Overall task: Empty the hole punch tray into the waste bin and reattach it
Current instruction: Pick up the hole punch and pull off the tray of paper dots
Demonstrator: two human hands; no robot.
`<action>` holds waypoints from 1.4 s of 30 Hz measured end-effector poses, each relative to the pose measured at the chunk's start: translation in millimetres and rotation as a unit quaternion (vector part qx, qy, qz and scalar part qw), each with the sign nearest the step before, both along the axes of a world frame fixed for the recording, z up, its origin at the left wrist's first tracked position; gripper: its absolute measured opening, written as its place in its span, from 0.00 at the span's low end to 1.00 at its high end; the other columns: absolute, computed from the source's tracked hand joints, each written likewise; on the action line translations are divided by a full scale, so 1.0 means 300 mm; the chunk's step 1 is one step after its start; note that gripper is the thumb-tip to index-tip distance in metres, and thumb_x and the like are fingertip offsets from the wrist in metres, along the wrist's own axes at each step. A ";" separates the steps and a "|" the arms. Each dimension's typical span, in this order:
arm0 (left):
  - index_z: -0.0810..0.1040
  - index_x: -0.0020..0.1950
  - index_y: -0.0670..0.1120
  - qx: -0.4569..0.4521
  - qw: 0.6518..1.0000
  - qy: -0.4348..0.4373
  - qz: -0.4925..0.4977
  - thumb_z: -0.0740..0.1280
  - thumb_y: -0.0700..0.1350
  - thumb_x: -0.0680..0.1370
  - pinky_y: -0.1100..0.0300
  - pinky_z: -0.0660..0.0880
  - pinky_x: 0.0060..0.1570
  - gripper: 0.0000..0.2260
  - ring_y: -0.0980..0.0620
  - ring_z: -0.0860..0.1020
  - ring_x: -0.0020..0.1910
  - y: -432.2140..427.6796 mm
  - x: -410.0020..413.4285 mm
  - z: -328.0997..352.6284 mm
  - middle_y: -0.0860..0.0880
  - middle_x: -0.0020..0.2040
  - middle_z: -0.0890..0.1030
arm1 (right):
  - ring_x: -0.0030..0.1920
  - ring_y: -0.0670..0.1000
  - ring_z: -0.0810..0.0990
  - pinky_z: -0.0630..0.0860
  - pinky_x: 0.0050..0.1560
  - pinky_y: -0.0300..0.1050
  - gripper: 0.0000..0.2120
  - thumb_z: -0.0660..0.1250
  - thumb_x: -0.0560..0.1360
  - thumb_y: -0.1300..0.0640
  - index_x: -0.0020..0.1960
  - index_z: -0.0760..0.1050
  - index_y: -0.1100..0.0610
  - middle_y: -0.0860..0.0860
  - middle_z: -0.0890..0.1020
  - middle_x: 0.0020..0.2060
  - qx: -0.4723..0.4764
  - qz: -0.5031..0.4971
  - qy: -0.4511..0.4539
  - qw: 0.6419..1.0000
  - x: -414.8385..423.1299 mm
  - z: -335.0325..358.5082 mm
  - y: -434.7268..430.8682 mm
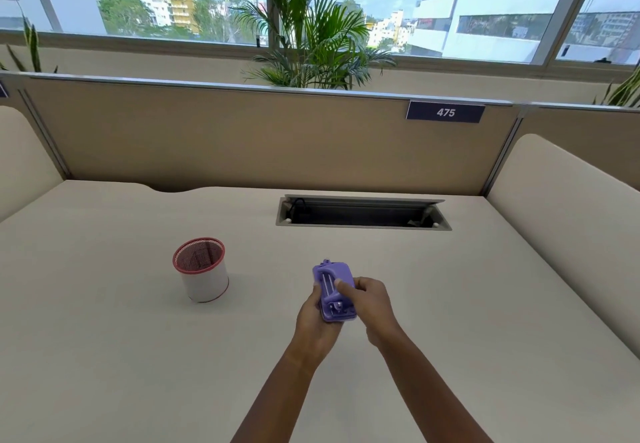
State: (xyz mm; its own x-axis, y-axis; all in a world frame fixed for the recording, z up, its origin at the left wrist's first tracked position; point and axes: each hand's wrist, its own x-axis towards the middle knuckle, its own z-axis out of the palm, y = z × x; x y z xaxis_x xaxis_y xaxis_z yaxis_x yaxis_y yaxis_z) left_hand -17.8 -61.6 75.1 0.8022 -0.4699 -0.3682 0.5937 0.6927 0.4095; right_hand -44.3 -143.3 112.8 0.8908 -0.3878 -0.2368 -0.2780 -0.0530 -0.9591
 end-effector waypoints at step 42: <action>0.76 0.54 0.44 -0.037 0.999 0.024 -0.011 0.49 0.51 0.82 0.55 0.80 0.36 0.18 0.45 0.76 0.45 -0.002 -0.002 -0.015 0.41 0.44 0.82 | 0.42 0.55 0.76 0.72 0.44 0.44 0.09 0.63 0.76 0.59 0.45 0.77 0.65 0.58 0.78 0.41 -0.025 0.039 0.043 0.998 -0.010 0.035 -0.017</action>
State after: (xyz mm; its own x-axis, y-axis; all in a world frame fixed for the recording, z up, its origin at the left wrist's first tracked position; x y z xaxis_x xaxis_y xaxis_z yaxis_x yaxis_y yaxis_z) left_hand -18.6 -62.2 70.5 0.7741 -0.5137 -0.3700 0.6263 0.7068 0.3290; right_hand -47.4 -148.3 123.3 0.8961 -0.3316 -0.2951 -0.3519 -0.1257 -0.9276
